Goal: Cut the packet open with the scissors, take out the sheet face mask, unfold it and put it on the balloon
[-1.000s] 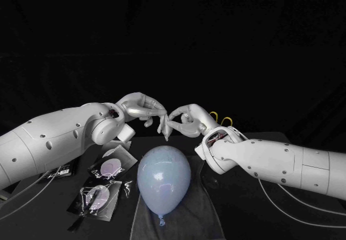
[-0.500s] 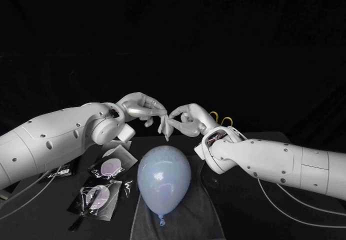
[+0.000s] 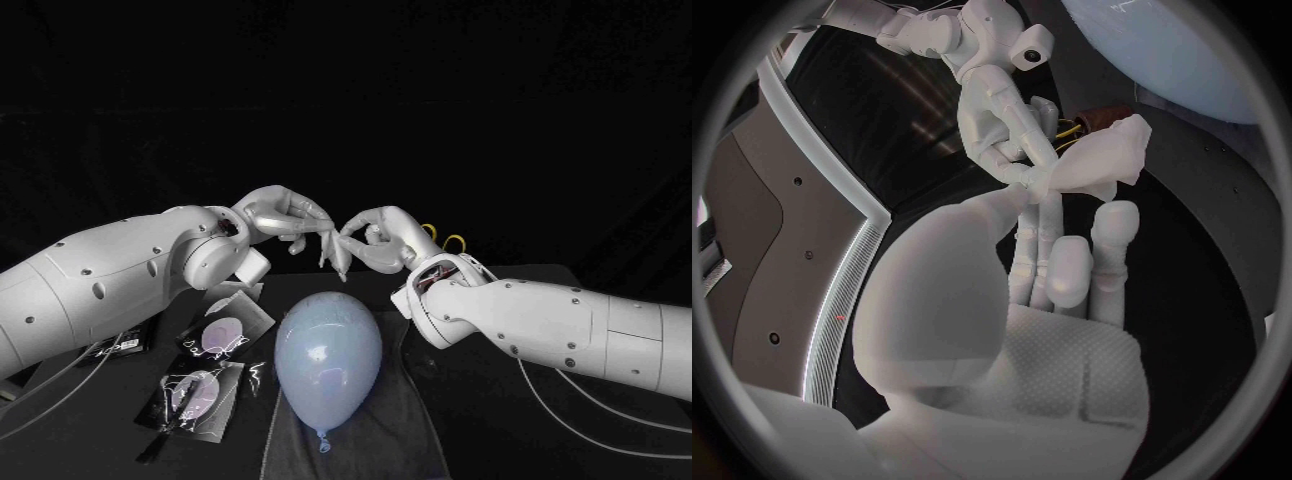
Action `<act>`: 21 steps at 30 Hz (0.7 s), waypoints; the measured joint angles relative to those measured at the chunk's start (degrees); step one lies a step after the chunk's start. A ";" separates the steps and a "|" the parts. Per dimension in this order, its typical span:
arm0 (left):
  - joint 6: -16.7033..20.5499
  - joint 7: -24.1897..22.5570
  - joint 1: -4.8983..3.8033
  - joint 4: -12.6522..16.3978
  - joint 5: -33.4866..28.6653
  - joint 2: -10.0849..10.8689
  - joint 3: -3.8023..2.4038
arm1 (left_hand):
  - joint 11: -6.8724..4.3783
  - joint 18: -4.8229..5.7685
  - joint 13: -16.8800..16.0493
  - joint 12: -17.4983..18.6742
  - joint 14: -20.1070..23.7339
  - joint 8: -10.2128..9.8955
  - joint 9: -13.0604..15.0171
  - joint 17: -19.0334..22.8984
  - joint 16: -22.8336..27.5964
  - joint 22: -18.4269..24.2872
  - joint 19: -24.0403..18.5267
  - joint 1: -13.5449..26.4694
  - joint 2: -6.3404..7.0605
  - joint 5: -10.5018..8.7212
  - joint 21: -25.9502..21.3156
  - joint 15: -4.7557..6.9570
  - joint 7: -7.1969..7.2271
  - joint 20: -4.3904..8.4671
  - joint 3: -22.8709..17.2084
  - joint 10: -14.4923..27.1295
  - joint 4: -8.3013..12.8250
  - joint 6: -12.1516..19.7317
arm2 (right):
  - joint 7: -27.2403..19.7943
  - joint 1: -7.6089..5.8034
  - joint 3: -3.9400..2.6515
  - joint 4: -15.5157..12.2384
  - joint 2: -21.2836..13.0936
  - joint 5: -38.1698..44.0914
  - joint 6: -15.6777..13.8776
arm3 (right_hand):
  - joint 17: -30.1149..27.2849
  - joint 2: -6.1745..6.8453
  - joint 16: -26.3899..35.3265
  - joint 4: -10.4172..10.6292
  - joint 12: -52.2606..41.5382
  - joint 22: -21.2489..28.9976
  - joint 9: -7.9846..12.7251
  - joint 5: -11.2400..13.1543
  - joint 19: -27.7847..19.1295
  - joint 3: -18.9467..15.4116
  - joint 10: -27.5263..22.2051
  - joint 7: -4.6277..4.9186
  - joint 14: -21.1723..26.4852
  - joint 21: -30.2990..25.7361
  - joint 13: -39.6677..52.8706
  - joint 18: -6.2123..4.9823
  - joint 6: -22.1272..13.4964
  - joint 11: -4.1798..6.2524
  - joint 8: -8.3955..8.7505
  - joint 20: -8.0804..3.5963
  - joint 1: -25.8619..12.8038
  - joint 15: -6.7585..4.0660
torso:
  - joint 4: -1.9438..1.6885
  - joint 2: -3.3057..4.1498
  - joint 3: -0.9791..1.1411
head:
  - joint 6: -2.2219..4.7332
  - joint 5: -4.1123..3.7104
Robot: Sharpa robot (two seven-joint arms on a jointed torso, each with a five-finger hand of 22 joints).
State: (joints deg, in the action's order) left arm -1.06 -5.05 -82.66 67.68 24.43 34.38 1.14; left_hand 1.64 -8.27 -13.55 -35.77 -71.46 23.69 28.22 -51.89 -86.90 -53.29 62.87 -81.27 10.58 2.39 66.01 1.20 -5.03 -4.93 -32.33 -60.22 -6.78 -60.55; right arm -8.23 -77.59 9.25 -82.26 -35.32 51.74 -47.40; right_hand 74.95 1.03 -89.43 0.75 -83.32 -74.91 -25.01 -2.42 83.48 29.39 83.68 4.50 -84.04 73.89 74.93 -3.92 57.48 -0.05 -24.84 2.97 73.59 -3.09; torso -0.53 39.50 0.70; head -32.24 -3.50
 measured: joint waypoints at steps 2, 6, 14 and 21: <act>0.02 0.01 0.00 -0.05 0.00 0.00 0.00 | 0.00 0.00 0.00 0.00 0.00 0.00 0.00 0.00 0.00 0.00 0.00 0.00 0.00 -0.03 0.00 0.00 0.00 0.00 0.00 0.00 0.00 0.00 | 0.01 0.00 0.00 -0.05 -0.12 0.06 -0.10 | 0.00 -0.07 0.00 -0.31 -0.28 0.00 0.00 -0.14 0.00 0.33 0.00 -0.11 0.00 0.04 -0.02 0.00 -0.27 0.00 -0.02 0.00 0.07 0.00 | -0.01 -0.01 0.00 | -0.01 0.00; 0.12 0.04 0.00 -0.17 0.00 0.03 0.00 | 0.00 0.00 0.00 0.00 0.00 -0.19 0.00 0.00 0.01 0.01 0.00 0.00 0.00 -0.05 0.00 0.00 0.00 0.00 0.00 0.01 0.00 0.00 | 0.20 0.00 0.00 -0.35 -0.52 0.35 -0.29 | 0.00 0.09 0.01 -0.59 -0.65 -0.01 0.00 -0.20 0.20 1.24 0.00 -0.02 0.05 0.56 -0.02 0.01 -0.37 0.00 -0.02 -0.22 0.25 -0.04 | -0.02 -0.01 -0.01 | -0.04 -0.07; 0.47 0.18 0.03 -0.41 0.00 0.07 0.04 | 0.19 0.01 0.05 0.00 0.00 0.02 0.00 -0.07 0.04 -0.15 0.21 0.01 0.01 0.15 0.17 0.00 0.01 0.21 -0.17 -0.17 -0.18 0.01 | 0.54 -0.04 -0.03 -1.63 -1.92 1.29 -0.37 | -0.05 0.12 -0.17 -0.92 -0.87 -0.04 0.01 -0.22 0.21 1.87 -0.01 0.01 0.21 1.04 0.00 0.02 -0.64 0.00 -0.03 -0.23 0.39 -0.19 | -0.02 -0.01 -0.02 | -0.08 -0.05; 1.11 0.32 0.01 -0.75 0.01 0.22 0.02 | 0.22 0.35 0.06 0.00 0.00 0.02 0.00 -0.09 0.04 -0.29 0.21 0.09 0.09 0.15 0.27 0.00 0.01 0.21 -0.17 -0.19 -0.18 0.01 | 0.69 0.01 0.01 -2.94 -3.27 1.96 -0.37 | -0.04 0.12 -0.28 -1.07 -0.88 -0.04 0.01 -0.22 0.19 2.02 -0.04 -0.10 0.22 1.16 0.02 0.02 -0.70 0.02 -0.03 -0.22 0.39 -0.19 | -0.01 -0.01 -0.01 | -0.09 0.05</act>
State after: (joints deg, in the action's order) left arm 0.05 -4.72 -82.65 66.93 24.45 34.60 1.17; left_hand 1.86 -7.92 -13.49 -35.77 -71.46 23.71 28.22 -51.97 -86.86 -53.58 63.08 -81.18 10.67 2.54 66.29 1.20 -5.02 -4.72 -32.50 -60.41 -6.96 -60.54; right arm -7.54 -77.58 9.26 -85.20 -38.60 53.70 -47.77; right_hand 74.91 1.15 -89.70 -0.33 -84.19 -74.94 -25.00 -2.63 83.67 31.41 83.63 4.39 -83.82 75.04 74.94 -3.90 56.78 -0.03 -24.86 2.75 73.98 -3.28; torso -0.53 39.50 0.69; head -32.33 -3.46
